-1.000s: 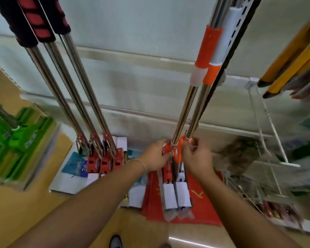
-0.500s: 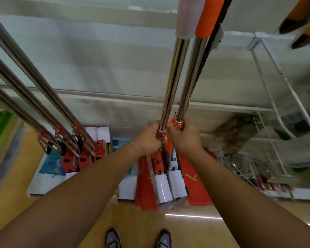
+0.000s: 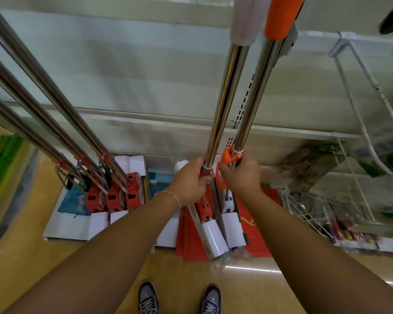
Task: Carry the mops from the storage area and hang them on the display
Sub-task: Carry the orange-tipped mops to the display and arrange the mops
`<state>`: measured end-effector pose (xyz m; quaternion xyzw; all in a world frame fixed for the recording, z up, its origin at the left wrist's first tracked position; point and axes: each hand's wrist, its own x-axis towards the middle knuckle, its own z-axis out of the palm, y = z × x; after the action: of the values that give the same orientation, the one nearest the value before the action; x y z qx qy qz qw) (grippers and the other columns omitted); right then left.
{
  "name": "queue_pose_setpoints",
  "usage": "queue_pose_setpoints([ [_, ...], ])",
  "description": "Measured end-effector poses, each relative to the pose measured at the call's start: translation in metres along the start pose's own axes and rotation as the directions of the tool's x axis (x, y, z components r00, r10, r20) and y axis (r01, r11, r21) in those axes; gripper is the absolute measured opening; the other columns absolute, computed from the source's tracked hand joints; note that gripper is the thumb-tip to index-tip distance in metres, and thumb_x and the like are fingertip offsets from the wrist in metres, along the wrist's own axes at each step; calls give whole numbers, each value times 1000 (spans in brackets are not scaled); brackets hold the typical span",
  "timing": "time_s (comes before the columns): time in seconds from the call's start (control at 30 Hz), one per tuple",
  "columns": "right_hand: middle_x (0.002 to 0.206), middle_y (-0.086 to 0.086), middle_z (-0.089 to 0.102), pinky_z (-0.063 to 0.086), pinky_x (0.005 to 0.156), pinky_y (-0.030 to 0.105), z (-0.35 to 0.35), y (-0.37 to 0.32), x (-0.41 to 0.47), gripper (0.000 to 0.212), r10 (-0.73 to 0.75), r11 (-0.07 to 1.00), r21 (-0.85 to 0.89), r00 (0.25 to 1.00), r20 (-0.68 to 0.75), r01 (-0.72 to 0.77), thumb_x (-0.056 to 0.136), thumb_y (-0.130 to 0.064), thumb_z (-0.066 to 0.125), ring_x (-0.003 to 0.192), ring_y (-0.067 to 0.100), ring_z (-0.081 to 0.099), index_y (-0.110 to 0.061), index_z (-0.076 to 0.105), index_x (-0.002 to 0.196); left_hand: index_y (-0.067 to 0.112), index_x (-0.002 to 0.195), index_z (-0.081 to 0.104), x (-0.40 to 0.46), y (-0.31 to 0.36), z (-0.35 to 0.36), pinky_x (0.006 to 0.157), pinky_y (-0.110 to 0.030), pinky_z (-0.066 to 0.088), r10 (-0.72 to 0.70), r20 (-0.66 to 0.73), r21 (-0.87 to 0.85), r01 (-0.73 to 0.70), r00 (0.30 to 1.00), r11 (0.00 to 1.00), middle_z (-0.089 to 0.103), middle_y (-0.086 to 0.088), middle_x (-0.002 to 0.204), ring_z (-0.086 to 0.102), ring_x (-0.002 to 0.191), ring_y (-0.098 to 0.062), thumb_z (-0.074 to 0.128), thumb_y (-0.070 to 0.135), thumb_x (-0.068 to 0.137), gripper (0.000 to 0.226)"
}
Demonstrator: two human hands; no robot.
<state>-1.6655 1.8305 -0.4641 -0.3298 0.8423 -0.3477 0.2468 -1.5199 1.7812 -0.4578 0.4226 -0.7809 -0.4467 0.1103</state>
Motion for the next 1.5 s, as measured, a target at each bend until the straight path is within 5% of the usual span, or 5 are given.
queue_pose_setpoints([
  [0.5, 93, 1, 64, 58, 75, 40, 5, 7, 3, 39, -65, 988, -145, 996, -63, 56, 78, -51, 76, 85, 20, 63, -22, 61, 100, 34, 122, 47, -4, -3, 6, 91, -34, 50, -82, -48, -49, 80, 995, 996, 57, 8, 109, 57, 102, -14, 59, 20, 93, 34],
  [0.67, 92, -1, 64, 56, 77, 40, -2, 3, 1, 29, -68, 989, -129, 998, 12, 69, 81, -38, 78, 87, 21, 63, -27, 55, 95, 33, 119, 51, -3, 0, 2, 86, -27, 45, -75, -51, -77, 71, 996, 995, 56, 11, 105, 55, 100, -11, 59, 17, 92, 32],
  [0.97, 119, 7, 67, 54, 93, 42, -8, -11, 26, 48, -32, 995, -85, 979, 203, 50, 85, -23, 77, 108, 29, 64, -16, 57, 128, 24, 113, 55, -15, -11, -4, 90, -39, 52, -136, -15, -19, 136, 991, 991, 61, 3, 103, 58, 97, -16, 58, 15, 90, 25],
  [1.2, 104, 3, 61, 39, 80, 27, -13, -22, 58, 37, -76, 981, -151, 958, 275, 121, 89, -14, 71, 94, 19, 54, -14, 56, 122, 19, 109, 55, -22, -16, -5, 86, -29, 48, -130, -30, 17, 131, 991, 991, 59, 2, 102, 56, 94, -14, 60, 8, 89, 24],
  [1.5, 104, 0, 58, 42, 85, 33, -21, -36, 91, 31, -116, 963, -195, 937, 330, 188, 88, -12, 73, 101, 23, 56, -24, 51, 105, 16, 112, 49, -22, -14, -11, 86, -37, 54, -115, -9, 117, 116, 993, 986, 55, 2, 95, 58, 92, -19, 60, 3, 86, 31],
])
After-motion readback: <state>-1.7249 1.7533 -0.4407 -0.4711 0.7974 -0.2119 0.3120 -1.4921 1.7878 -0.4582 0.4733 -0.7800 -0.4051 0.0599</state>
